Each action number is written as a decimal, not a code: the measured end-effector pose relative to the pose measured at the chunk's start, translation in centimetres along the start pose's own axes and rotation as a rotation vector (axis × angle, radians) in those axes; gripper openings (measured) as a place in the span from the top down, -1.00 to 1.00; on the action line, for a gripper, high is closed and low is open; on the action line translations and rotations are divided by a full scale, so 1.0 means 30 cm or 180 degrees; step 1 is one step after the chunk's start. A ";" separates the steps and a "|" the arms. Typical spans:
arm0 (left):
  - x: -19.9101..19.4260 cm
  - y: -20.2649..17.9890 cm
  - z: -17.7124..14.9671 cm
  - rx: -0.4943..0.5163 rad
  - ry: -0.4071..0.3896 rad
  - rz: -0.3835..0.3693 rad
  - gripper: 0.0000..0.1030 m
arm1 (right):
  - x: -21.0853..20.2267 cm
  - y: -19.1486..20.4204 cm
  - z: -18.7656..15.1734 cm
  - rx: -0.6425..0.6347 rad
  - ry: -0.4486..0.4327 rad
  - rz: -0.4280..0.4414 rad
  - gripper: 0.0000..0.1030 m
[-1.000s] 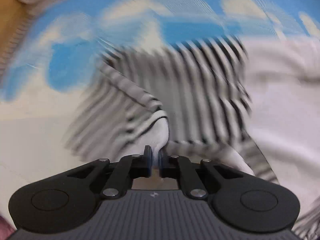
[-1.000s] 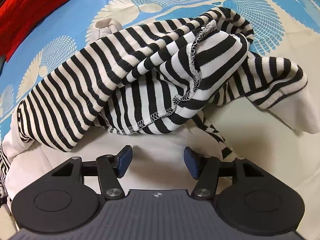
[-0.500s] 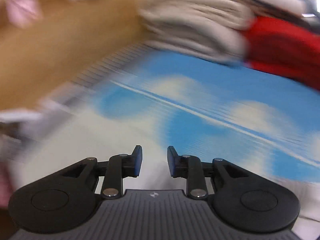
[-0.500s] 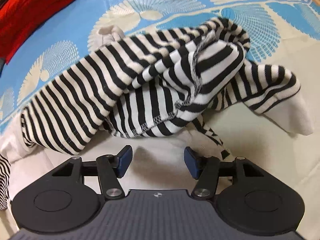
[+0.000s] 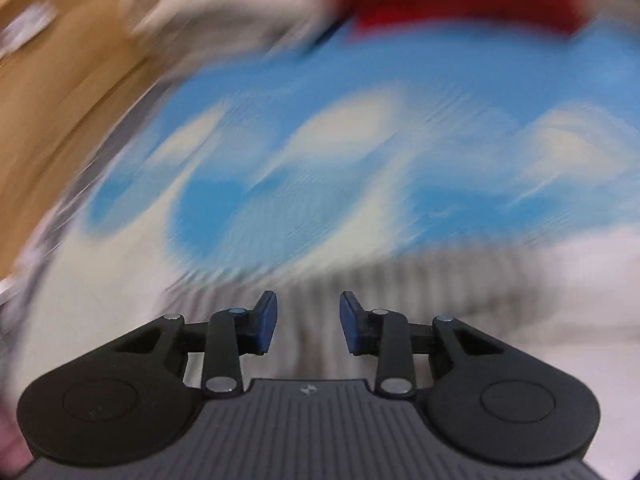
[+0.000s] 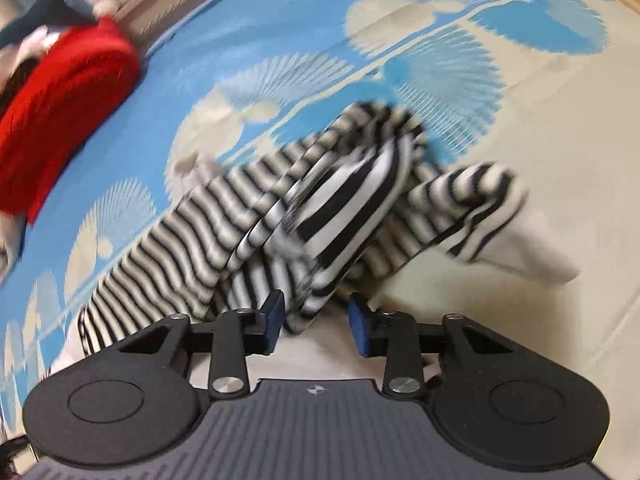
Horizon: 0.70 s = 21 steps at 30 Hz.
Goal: Fold small clothes
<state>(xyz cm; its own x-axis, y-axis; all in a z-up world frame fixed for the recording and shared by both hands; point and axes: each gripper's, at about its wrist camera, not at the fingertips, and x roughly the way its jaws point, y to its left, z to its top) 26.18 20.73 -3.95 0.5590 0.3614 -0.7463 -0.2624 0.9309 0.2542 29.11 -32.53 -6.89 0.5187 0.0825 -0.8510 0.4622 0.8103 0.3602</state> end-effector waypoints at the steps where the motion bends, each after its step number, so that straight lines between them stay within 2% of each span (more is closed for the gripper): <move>1: -0.065 -0.059 0.006 0.0055 -0.0189 -0.0274 0.23 | -0.006 -0.020 0.009 0.0054 -0.0032 -0.0011 0.44; 3: -0.191 -0.209 -0.003 0.0264 -0.0469 -0.0812 0.05 | -0.008 -0.061 0.018 0.0188 -0.0028 -0.0030 0.45; 5: -0.273 -0.375 -0.003 0.0509 -0.0520 -0.1350 -0.44 | -0.012 -0.107 0.027 0.0392 0.0004 -0.0007 0.45; 8: -0.361 -0.632 0.009 0.0868 -0.0625 -0.1889 -0.49 | -0.029 -0.145 0.039 0.0558 -0.0014 0.0022 0.44; 10: -0.362 -0.778 0.038 0.1045 -0.0614 -0.2162 -0.49 | -0.040 -0.157 0.045 0.0609 -0.0015 0.0068 0.42; 12: -0.340 -0.949 0.066 0.1266 -0.0555 -0.2313 -0.49 | -0.048 -0.164 0.047 0.0619 0.0007 0.0087 0.42; 16: -0.270 -1.209 0.088 0.1774 -0.0534 -0.2324 -0.49 | -0.055 -0.184 0.065 0.0707 0.0041 0.0085 0.33; 17: -0.222 -1.268 0.114 0.1900 -0.0456 -0.2355 -0.46 | -0.061 -0.187 0.070 0.0727 0.0018 0.0048 0.33; 18: -0.152 -1.325 0.131 0.2046 -0.0301 -0.2384 -0.39 | -0.069 -0.191 0.078 0.0736 -0.0021 0.0014 0.33; 20: -0.114 -1.374 0.121 0.2436 -0.0093 -0.2415 0.92 | -0.084 -0.204 0.093 0.0782 -0.0090 0.0012 0.33; 21: -0.107 -1.386 0.114 0.2626 -0.0128 -0.2409 0.90 | -0.091 -0.211 0.099 0.0808 -0.0127 0.0008 0.33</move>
<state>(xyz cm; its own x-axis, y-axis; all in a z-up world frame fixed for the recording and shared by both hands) 37.98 -18.97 -10.01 0.3825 -0.3255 -0.8647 0.7494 0.6567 0.0844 26.91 -39.63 -5.71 0.5456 0.0574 -0.8361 0.6241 0.6381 0.4510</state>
